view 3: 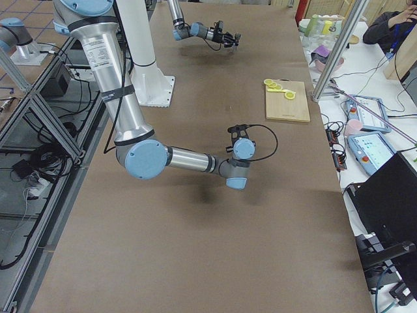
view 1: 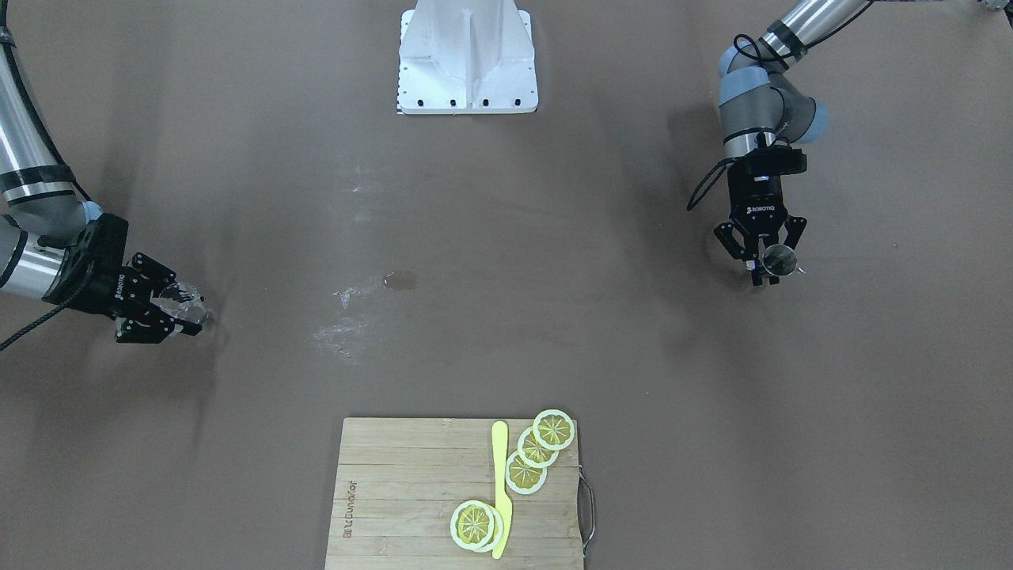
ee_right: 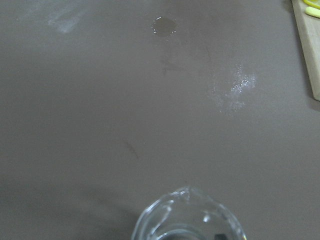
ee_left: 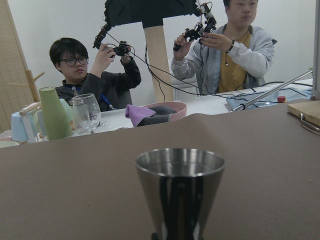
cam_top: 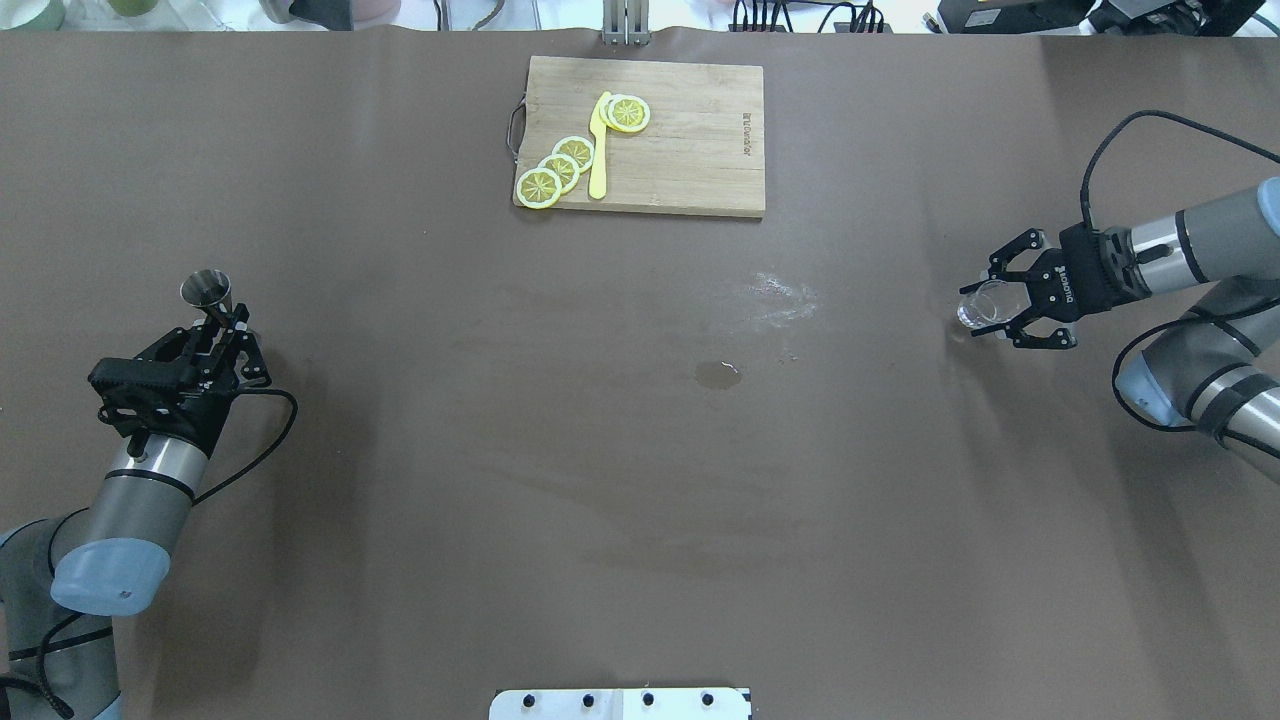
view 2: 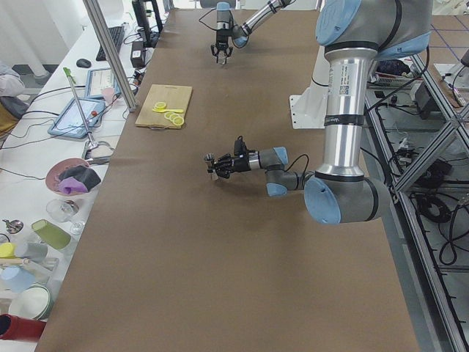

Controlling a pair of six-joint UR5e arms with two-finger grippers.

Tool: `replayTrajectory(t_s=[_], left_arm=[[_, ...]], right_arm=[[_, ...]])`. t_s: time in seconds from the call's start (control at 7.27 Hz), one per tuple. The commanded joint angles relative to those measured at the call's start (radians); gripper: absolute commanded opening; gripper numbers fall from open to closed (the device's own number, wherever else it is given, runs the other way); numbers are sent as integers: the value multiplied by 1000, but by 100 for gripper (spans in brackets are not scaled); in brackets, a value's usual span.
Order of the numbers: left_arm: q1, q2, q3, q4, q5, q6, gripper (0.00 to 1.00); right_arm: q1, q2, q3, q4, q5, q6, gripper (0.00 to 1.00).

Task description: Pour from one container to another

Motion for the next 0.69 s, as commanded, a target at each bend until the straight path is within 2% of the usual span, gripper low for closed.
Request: replayTrajectory(t_s=[0.0, 0.14, 0.28, 0.55], left_arm=[[22, 3, -20, 132, 45, -184, 0], [43, 2, -20, 192, 112, -283, 0], [46, 3, -27, 204, 123, -355, 0], [72, 2, -31, 204, 145, -363, 0]], right_arm=[[-30, 7, 3, 0, 34, 53, 0], [-48, 7, 8, -1, 52, 93, 0], [-63, 6, 11, -3, 60, 120, 0], [-74, -1, 14, -9, 126, 189, 0]])
